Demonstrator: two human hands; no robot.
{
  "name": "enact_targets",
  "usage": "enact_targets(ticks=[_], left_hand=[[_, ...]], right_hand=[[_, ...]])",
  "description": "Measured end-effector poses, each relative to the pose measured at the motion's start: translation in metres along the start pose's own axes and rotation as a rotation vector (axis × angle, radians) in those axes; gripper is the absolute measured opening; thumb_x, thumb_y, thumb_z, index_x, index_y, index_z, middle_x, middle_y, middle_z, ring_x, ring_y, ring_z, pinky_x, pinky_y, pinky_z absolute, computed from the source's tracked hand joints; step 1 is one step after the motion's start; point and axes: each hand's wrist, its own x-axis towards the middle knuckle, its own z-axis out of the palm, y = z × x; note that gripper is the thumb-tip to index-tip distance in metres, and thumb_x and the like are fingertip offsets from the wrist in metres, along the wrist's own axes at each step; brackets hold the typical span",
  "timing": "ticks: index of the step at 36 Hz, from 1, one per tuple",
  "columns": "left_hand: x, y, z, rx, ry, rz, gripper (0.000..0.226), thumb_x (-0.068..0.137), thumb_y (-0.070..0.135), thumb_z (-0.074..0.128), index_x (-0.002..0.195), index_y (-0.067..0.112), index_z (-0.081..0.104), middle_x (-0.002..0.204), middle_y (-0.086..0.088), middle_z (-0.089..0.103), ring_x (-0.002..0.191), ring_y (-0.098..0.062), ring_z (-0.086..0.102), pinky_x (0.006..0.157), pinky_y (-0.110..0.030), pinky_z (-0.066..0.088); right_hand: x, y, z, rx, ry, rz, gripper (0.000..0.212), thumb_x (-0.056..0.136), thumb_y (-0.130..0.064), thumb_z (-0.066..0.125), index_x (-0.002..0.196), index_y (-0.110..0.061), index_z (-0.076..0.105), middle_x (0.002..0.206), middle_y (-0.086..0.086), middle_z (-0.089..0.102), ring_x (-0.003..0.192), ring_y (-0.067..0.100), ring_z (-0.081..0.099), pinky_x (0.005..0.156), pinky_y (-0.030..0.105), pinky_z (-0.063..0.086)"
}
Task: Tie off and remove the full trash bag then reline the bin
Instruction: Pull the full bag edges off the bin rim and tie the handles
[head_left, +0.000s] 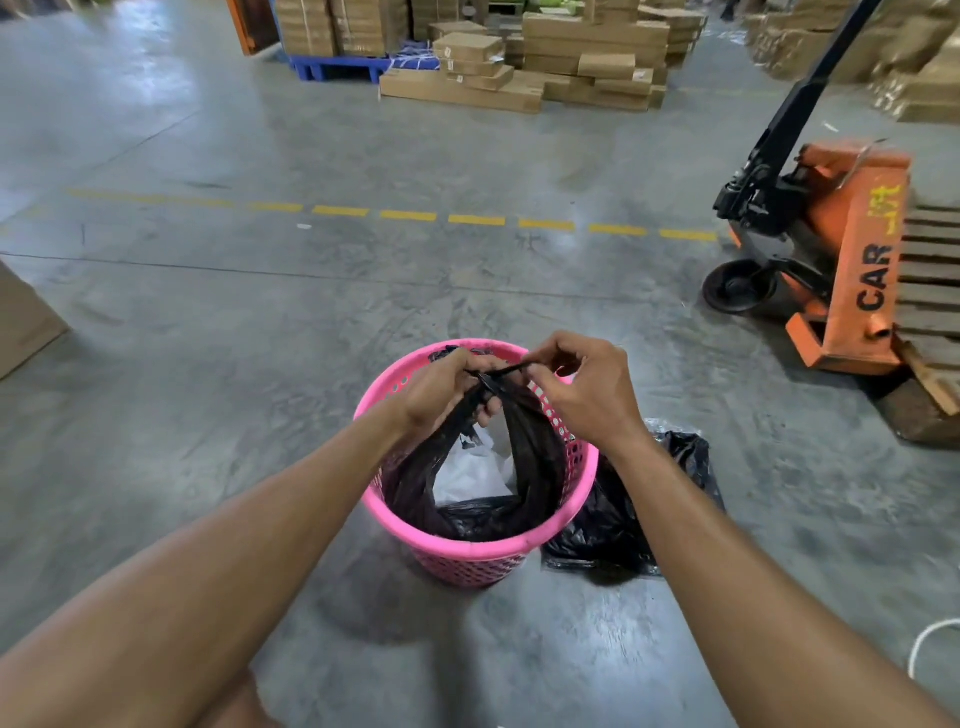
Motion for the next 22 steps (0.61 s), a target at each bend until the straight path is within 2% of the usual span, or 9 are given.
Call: enact_targets(ticks=[5, 7, 9, 11, 13, 15, 18, 20, 22], left_hand=[[0.001, 0.003, -0.007, -0.115, 0.084, -0.124, 0.033, 0.097, 0.016, 0.034, 0.099, 0.005, 0.065, 0.084, -0.023, 0.071, 0.056, -0.023, 0.057, 0.061, -0.029, 0.052], [0.003, 0.005, -0.009, -0.111, 0.098, -0.167, 0.032, 0.097, 0.016, 0.037, 0.105, 0.005, 0.066, 0.087, -0.021, 0.069, 0.061, -0.024, 0.056, 0.064, -0.031, 0.051], [0.004, 0.007, -0.004, -0.071, 0.103, -0.183, 0.033, 0.096, 0.015, 0.037, 0.107, 0.005, 0.067, 0.088, -0.022, 0.072, 0.062, -0.024, 0.055, 0.063, -0.031, 0.048], [0.003, 0.009, 0.005, 0.053, 0.139, -0.154, 0.032, 0.094, 0.013, 0.038, 0.101, 0.004, 0.068, 0.087, -0.024, 0.072, 0.055, -0.022, 0.052, 0.057, -0.030, 0.045], [0.001, 0.009, 0.011, 0.287, 0.163, -0.080, 0.034, 0.091, 0.015, 0.037, 0.093, 0.004, 0.069, 0.080, -0.019, 0.071, 0.053, -0.023, 0.052, 0.058, -0.036, 0.047], [-0.006, 0.008, 0.009, 0.675, 0.157, 0.050, 0.035, 0.095, 0.022, 0.036, 0.083, 0.011, 0.067, 0.075, -0.008, 0.069, 0.058, -0.025, 0.057, 0.068, -0.044, 0.052], [-0.017, 0.000, -0.001, 1.406, 0.127, 0.488, 0.026, 0.098, 0.027, 0.041, 0.085, 0.017, 0.061, 0.089, -0.002, 0.063, 0.080, -0.027, 0.056, 0.083, -0.042, 0.045], [-0.024, -0.008, -0.006, 1.580, 0.072, 0.664, 0.019, 0.095, 0.031, 0.044, 0.086, 0.020, 0.056, 0.094, -0.003, 0.057, 0.085, -0.026, 0.056, 0.085, -0.040, 0.042], [-0.025, -0.018, -0.012, 1.620, 0.025, 0.763, 0.015, 0.094, 0.030, 0.049, 0.087, 0.018, 0.055, 0.097, -0.004, 0.055, 0.085, -0.026, 0.054, 0.087, -0.039, 0.041]], right_hand=[[-0.031, 0.008, 0.005, 0.035, -0.045, -0.001, 0.011, 0.076, -0.009, 0.078, 0.078, -0.020, 0.078, 0.070, -0.011, 0.074, 0.066, 0.008, 0.069, 0.069, 0.033, 0.059], [-0.049, 0.012, 0.014, 0.052, -0.080, -0.022, 0.010, 0.077, -0.008, 0.078, 0.080, -0.017, 0.079, 0.083, -0.011, 0.078, 0.080, 0.000, 0.073, 0.076, 0.030, 0.060], [-0.065, 0.015, 0.027, 0.019, -0.124, -0.070, 0.011, 0.077, -0.007, 0.077, 0.083, -0.016, 0.079, 0.100, -0.005, 0.080, 0.103, 0.003, 0.073, 0.089, 0.034, 0.060], [-0.074, 0.016, 0.037, -0.065, -0.121, -0.099, 0.011, 0.077, -0.010, 0.075, 0.085, -0.017, 0.080, 0.095, -0.004, 0.081, 0.094, 0.010, 0.076, 0.084, 0.036, 0.060], [-0.073, 0.017, 0.040, -0.082, -0.147, -0.042, 0.012, 0.078, -0.017, 0.073, 0.086, -0.019, 0.082, 0.085, -0.007, 0.080, 0.078, 0.010, 0.074, 0.077, 0.035, 0.059], [-0.067, 0.016, 0.038, -0.049, -0.175, 0.027, 0.012, 0.077, -0.022, 0.072, 0.084, -0.020, 0.082, 0.079, -0.009, 0.079, 0.073, 0.006, 0.071, 0.075, 0.033, 0.058], [-0.051, 0.011, 0.033, 0.015, -0.043, 0.057, 0.007, 0.080, -0.013, 0.070, 0.083, -0.017, 0.075, 0.074, -0.012, 0.071, 0.067, -0.004, 0.063, 0.069, 0.019, 0.049], [-0.036, 0.006, 0.029, 0.009, 0.023, 0.051, 0.022, 0.082, -0.007, 0.061, 0.096, -0.021, 0.071, 0.083, -0.012, 0.069, 0.066, -0.003, 0.058, 0.067, 0.014, 0.042], [-0.019, 0.002, 0.027, -0.021, -0.034, -0.027, 0.049, 0.080, 0.000, 0.051, 0.118, -0.027, 0.067, 0.113, -0.009, 0.068, 0.081, -0.005, 0.057, 0.078, 0.015, 0.043]])
